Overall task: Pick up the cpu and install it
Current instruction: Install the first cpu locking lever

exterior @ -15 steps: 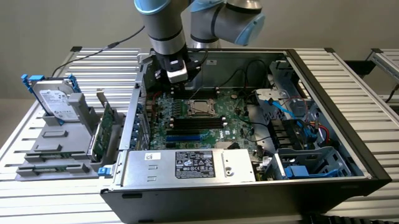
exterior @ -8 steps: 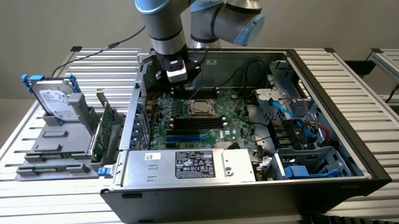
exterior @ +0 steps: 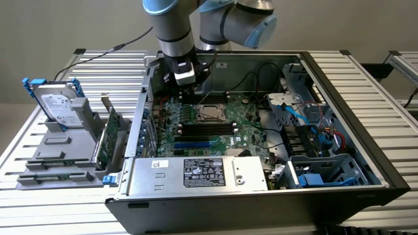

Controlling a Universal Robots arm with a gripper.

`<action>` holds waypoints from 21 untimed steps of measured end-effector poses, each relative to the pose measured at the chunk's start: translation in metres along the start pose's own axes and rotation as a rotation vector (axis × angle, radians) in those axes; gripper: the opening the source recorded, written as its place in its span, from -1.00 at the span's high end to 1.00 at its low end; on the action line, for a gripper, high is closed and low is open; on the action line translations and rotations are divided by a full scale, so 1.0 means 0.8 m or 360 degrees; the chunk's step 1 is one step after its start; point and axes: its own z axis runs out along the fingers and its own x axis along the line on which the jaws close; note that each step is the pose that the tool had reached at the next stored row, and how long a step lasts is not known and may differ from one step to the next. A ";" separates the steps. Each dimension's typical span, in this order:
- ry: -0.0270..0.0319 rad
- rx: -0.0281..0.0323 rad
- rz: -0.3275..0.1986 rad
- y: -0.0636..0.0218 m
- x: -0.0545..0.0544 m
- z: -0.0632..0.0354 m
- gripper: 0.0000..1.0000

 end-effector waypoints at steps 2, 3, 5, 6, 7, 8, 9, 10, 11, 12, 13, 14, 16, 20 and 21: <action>0.00016 -0.00018 0.0008 -0.002 0.000 0.003 0.79; 0.00028 -0.00033 0.0014 -0.003 0.000 0.005 0.79; 0.00043 -0.00100 0.0026 -0.004 0.001 0.007 0.79; 0.00045 -0.00156 0.0030 -0.004 0.002 0.009 0.79; 0.00048 -0.00200 0.0034 -0.005 0.004 0.009 0.79; 0.00051 -0.00239 0.0037 -0.005 0.005 0.010 0.79; 0.00054 -0.00280 0.0040 -0.006 0.007 0.011 0.79; 0.00055 -0.00328 0.0043 -0.007 0.009 0.011 0.79; 0.00056 -0.00383 0.0046 -0.007 0.010 0.012 0.79; 0.00062 -0.00431 0.0051 -0.007 0.010 0.012 0.79; 0.00063 -0.00476 0.0057 -0.007 0.011 0.012 0.79; 0.00048 -0.00518 0.0062 -0.007 0.012 0.012 0.79; 0.00032 -0.00650 0.0069 -0.007 0.013 0.012 0.79; 0.00022 -0.01034 0.0081 -0.007 0.015 0.013 0.79; 0.00022 -0.01153 0.0086 -0.007 0.015 0.013 0.79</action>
